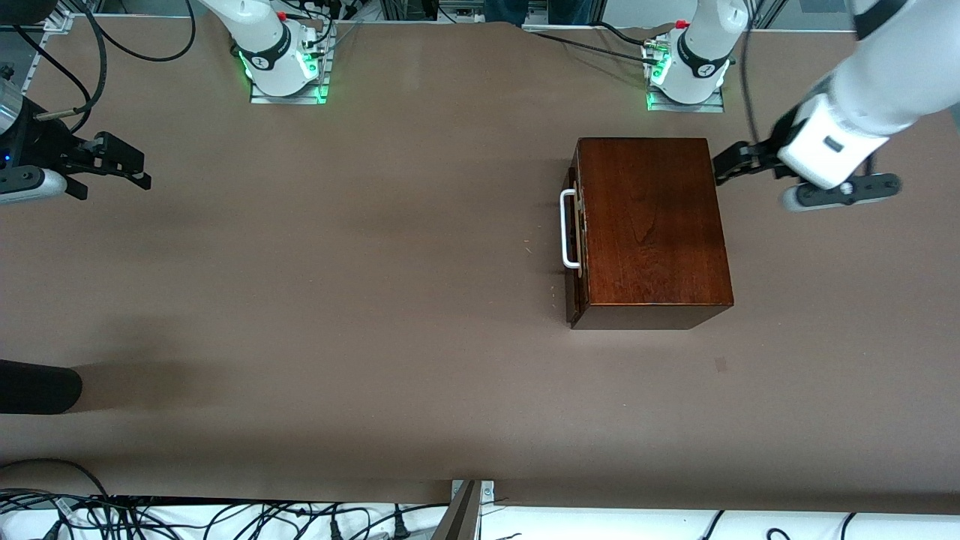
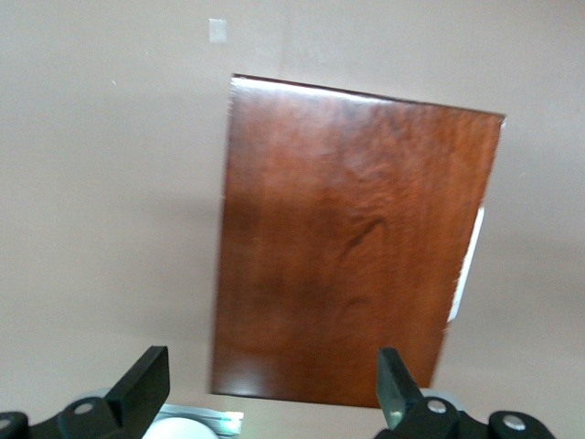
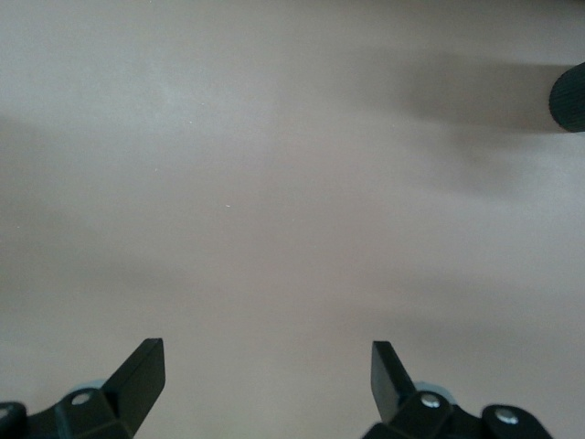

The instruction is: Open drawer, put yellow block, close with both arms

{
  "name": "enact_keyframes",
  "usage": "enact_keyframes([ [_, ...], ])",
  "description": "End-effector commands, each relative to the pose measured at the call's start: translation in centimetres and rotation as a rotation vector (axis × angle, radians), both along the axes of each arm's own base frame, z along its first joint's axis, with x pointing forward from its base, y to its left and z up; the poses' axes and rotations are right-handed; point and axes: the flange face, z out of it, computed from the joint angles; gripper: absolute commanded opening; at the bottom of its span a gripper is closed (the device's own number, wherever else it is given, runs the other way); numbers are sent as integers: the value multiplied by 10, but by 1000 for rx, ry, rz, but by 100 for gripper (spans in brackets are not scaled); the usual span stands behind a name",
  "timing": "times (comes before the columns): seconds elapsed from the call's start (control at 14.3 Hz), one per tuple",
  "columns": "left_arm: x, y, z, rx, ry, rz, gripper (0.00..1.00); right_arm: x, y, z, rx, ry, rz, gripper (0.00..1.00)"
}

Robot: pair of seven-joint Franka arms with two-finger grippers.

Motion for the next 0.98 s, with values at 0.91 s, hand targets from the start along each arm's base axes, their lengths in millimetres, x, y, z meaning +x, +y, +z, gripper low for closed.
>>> enact_keyframes([
  [0.91,-16,53,15,47,-37,-118,100,-6,10,9,-16,-3,11,100],
])
